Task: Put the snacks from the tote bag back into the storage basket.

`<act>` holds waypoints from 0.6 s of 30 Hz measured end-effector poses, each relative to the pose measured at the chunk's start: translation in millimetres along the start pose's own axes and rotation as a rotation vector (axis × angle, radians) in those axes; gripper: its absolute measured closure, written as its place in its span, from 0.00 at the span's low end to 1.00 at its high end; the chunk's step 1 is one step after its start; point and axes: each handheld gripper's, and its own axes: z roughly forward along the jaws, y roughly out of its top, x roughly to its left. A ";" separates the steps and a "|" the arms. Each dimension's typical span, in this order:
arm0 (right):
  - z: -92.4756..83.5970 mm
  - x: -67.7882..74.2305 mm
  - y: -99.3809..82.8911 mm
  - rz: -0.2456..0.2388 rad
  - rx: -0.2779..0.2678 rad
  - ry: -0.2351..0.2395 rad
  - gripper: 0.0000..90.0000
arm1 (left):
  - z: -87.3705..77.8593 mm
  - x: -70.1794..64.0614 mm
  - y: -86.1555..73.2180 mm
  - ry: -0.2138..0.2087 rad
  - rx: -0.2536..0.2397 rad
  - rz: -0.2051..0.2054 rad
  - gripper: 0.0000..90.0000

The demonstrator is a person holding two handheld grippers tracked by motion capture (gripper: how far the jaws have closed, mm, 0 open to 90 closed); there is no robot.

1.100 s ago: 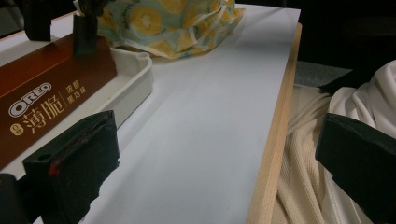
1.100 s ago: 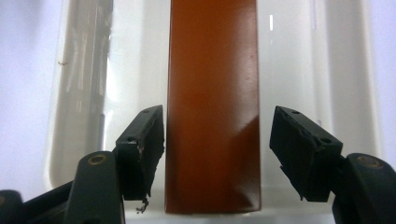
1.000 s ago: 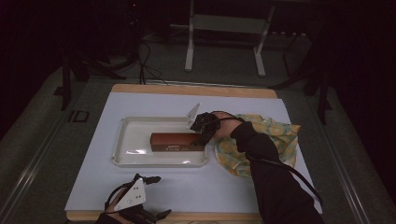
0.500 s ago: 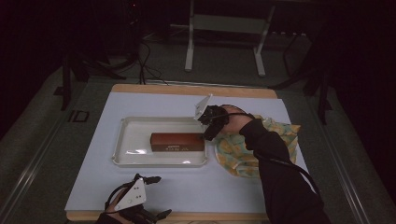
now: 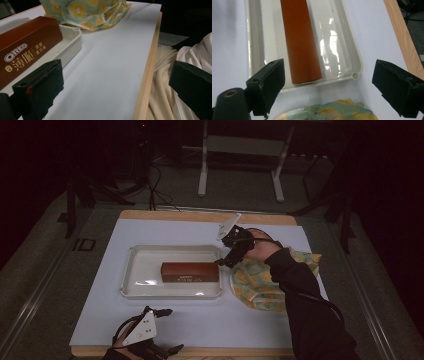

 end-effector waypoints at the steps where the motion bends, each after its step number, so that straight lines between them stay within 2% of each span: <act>1: -1.1 0.2 -0.9 0.005 -0.001 -0.009 0.12 | 0.0 0.0 0.0 0.000 0.000 0.000 0.00; 3: -4.2 0.1 -3.2 0.034 -0.011 -0.021 0.12 | -0.1 0.1 0.0 0.000 0.001 0.002 0.00; 6: -7.8 1.1 -6.6 0.034 -0.018 -0.046 0.12 | 0.0 0.1 0.0 0.000 0.000 0.000 0.00; 9: -11.7 1.5 -11.4 0.057 -0.025 -0.065 0.12 | 0.4 0.0 0.0 -0.001 0.000 -0.002 0.00; 12: -19.1 -0.6 -21.9 0.107 -0.058 -0.085 0.13 | 0.4 0.1 0.0 -0.001 0.002 0.000 0.00; 18: -26.1 -0.3 -36.0 0.154 -0.096 -0.114 0.13 | 0.7 0.0 0.0 -0.001 0.001 -0.002 0.00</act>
